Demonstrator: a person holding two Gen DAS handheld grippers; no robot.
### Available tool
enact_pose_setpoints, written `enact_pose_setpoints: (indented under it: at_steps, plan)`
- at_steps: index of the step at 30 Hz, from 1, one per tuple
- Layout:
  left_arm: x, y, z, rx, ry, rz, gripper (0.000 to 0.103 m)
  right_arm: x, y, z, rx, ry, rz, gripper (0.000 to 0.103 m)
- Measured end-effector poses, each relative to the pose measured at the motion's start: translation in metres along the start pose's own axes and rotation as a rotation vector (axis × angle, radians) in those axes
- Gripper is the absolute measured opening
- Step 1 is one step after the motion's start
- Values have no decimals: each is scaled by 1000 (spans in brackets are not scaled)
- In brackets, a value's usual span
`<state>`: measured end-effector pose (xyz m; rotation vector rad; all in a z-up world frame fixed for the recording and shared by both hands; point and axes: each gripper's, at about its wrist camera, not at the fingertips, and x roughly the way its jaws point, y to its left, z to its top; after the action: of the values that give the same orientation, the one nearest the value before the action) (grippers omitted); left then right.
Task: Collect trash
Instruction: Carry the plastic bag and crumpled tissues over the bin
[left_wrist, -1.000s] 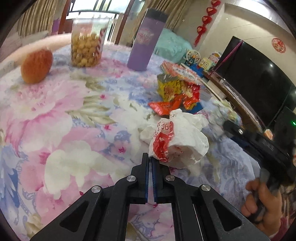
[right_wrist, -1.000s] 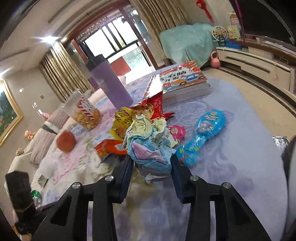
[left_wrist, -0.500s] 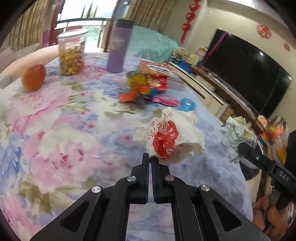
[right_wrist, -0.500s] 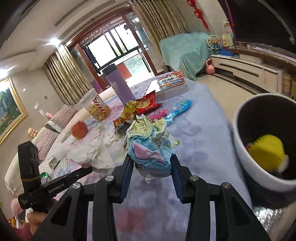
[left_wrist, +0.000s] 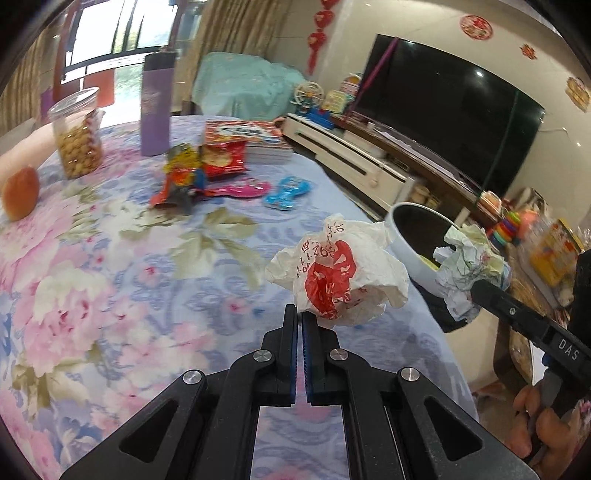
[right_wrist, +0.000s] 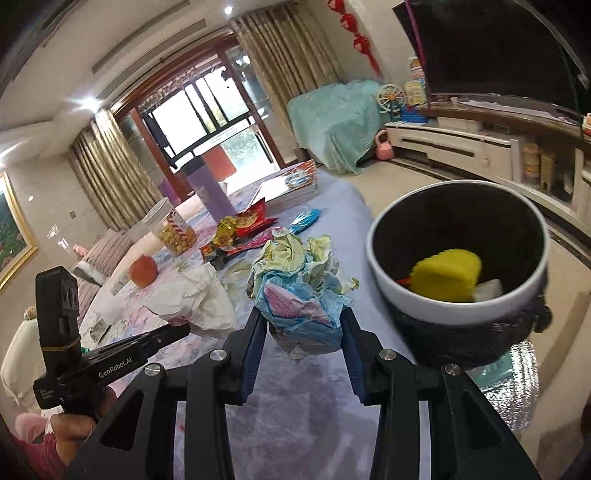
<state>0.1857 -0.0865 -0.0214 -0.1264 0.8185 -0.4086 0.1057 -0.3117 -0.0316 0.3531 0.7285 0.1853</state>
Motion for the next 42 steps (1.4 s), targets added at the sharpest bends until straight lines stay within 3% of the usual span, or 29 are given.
enact_pose_setpoints:
  at_steps: [25, 42]
  plan:
    - [48, -78, 33, 135, 16, -60, 1, -31, -59, 21, 49, -57, -111, 40]
    - [94, -109, 62, 186, 28, -84, 1, -17, -90, 45, 64, -1, -162, 40]
